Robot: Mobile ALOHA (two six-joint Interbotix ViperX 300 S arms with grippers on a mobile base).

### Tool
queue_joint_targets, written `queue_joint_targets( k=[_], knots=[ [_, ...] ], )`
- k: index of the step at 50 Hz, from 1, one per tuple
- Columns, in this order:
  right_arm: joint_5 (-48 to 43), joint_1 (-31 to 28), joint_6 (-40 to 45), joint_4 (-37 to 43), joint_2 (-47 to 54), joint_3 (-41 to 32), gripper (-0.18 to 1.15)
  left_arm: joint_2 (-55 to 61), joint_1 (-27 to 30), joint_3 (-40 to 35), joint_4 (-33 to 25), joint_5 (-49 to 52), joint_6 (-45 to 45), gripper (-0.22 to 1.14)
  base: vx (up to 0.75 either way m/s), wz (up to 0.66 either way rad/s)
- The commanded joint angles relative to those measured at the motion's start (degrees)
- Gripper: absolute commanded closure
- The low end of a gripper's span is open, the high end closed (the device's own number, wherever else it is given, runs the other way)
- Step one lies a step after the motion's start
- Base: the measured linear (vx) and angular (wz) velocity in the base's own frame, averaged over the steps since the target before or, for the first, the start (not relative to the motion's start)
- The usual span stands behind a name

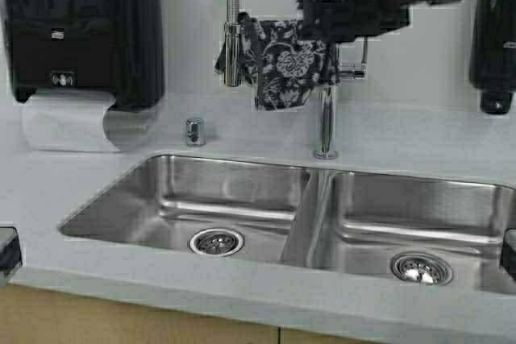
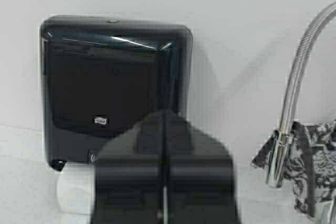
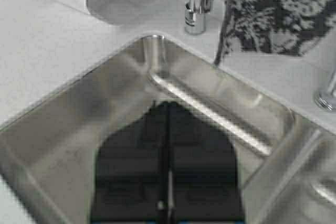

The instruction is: Get the cloth and wipe up the spill under the wine glass

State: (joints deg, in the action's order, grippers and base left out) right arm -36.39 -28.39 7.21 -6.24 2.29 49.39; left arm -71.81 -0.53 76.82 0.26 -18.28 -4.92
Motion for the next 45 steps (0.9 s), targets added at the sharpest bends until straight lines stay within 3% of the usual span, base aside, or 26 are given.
queue_joint_targets(
  k=[1, 22, 45],
  knots=[
    [-4.2, -0.5, 0.1, -0.1, 3.4, -2.4, 0.60, 0.1, 0.0, -0.4, 0.1, -0.1, 0.1, 0.89, 0.18, -0.01],
    [-17.8, -0.7, 0.3, -0.1, 12.0, -3.7, 0.01, 0.1, 0.0, -0.3, 0.1, 0.3, 0.1, 0.89, 0.15, 0.01],
    [-19.9, -0.7, -0.1, 1.3, 22.9, -12.1, 0.00, 0.0, 0.0, -0.2, 0.1, 0.3, 0.3, 0.89, 0.09, 0.01]
  ],
)
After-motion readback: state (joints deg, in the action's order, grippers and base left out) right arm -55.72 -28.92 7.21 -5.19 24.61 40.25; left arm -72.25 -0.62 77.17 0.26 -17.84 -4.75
